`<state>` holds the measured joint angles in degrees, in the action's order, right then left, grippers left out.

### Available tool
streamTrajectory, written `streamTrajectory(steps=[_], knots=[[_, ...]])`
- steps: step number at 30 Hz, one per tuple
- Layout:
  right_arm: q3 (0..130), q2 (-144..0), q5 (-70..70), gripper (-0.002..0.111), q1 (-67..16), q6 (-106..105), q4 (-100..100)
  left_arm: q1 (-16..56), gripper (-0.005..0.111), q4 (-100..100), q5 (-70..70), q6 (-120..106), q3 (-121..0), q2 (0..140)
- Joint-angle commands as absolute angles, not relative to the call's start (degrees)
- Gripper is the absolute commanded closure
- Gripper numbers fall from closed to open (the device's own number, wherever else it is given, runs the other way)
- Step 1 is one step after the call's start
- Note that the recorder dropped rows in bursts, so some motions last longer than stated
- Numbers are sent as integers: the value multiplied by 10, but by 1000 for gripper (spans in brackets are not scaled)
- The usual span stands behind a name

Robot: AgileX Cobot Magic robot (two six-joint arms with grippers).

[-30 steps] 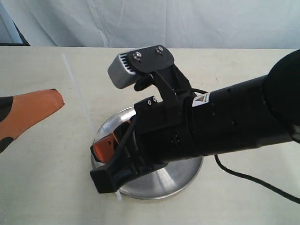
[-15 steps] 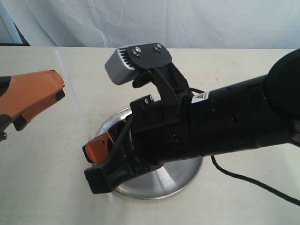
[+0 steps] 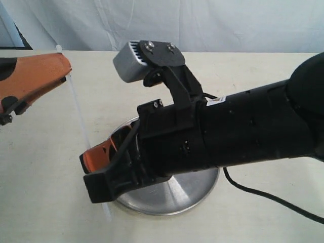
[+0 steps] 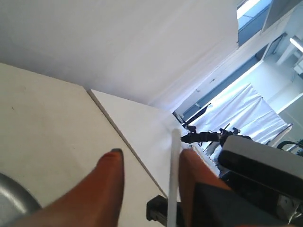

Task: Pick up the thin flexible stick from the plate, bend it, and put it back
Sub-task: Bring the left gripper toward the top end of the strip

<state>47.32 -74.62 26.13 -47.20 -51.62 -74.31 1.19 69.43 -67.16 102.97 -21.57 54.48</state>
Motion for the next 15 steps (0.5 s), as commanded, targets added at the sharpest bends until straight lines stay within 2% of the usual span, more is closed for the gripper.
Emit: streamTrajectory(steps=[1, 6, 10, 13, 15], knots=[[476, -746, 268, 109, -474, -545, -779, 44, 80, 710, -654, 1004, -243, 547], [499, -746, 272, 109, -474, -546, -785, 102, 75, 736, -567, 1003, -246, 547], [511, -746, 278, 109, -474, -546, -784, 128, 75, 716, -554, 998, -246, 547], [511, -746, 302, 109, -474, -546, -777, 129, 89, 707, -553, 977, -246, 547], [511, -746, 325, 109, -474, -546, -775, 129, 103, 704, -553, 964, -246, 547]])
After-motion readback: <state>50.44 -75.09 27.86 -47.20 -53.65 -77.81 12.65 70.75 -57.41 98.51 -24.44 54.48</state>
